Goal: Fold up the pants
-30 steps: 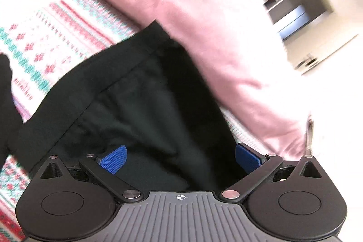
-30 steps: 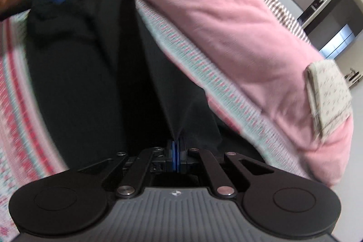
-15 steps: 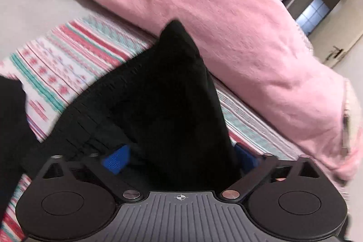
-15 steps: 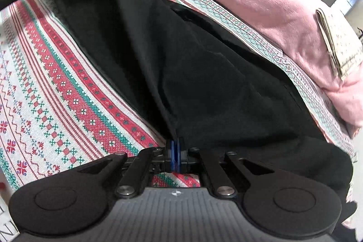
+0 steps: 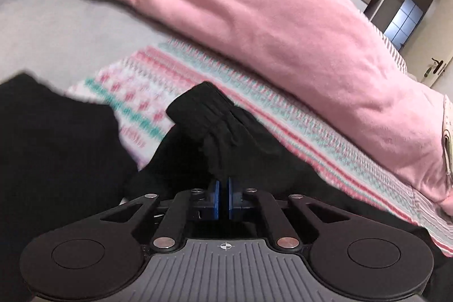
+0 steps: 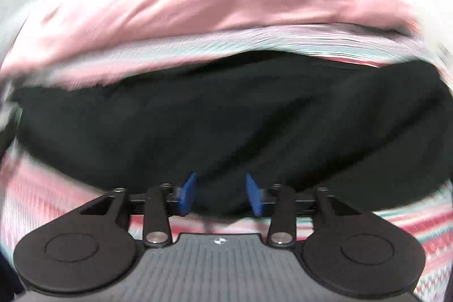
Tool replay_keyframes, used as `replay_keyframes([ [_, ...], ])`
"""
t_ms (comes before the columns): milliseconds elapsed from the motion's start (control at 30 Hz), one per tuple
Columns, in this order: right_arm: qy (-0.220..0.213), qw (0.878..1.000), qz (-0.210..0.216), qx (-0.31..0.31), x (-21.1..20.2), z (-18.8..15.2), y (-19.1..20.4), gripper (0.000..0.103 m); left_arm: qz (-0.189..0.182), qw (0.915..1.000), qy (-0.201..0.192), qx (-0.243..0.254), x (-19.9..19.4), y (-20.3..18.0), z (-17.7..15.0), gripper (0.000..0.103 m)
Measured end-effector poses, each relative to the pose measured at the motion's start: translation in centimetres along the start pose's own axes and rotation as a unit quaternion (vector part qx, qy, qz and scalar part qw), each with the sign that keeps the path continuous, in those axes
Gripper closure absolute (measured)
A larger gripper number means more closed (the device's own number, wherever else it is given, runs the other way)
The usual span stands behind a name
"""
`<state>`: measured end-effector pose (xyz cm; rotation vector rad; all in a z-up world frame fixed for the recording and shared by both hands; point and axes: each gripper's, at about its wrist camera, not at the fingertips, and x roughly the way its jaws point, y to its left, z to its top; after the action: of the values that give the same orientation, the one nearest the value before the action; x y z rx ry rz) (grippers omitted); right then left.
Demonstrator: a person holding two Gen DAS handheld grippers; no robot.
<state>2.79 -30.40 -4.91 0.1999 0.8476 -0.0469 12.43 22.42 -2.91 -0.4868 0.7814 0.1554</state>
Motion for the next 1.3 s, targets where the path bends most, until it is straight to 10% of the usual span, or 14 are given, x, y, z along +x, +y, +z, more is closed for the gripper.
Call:
replay_keyframes([
  [100,-0.024,0.991,-0.036,0.126,-0.9,0.9,-5.1,0.081,-0.001,0.9996,0.026,-0.014,0.0,1.9,-1.0,0.101],
  [400,-0.121,0.907,-0.135,0.381,-4.2,1.3,-17.7,0.084,-0.015,0.9949,0.097,-0.02,0.0,4.7,-2.2,0.095],
  [667,-0.11,0.892,-0.138,0.416,-0.4,4.6,-20.4,0.087,-0.045,0.9986,0.002,0.028,-6.4,2.5,-0.7,0.084],
  [767,-0.101,0.883,-0.147,0.434,1.8,4.9,-21.1,0.089,-0.071,0.9904,0.003,0.118,-6.0,-2.0,-0.7,0.059],
  [867,-0.083,0.898,-0.128,0.414,4.3,5.7,-20.6,0.093,-0.112,0.9704,0.027,0.212,-3.8,-8.3,-1.3,0.053],
  [967,-0.077,0.914,-0.13,0.377,5.1,6.7,-19.6,0.102,-0.125,0.9228,0.035,0.363,0.1,-15.9,-2.7,0.04],
  [1200,-0.068,0.92,-0.123,0.365,4.4,6.5,-20.1,0.103,-0.131,0.8385,0.066,0.525,9.5,-26.3,-8.0,0.04],
  [1267,-0.07,0.924,-0.126,0.354,4.8,7.6,-19.9,0.103,-0.118,0.8253,0.058,0.549,10.9,-27.7,-9.0,0.046],
  [1300,-0.071,0.925,-0.128,0.35,4.7,7.8,-19.6,0.103,-0.111,0.8214,0.057,0.557,11.7,-28.3,-9.2,0.071],
])
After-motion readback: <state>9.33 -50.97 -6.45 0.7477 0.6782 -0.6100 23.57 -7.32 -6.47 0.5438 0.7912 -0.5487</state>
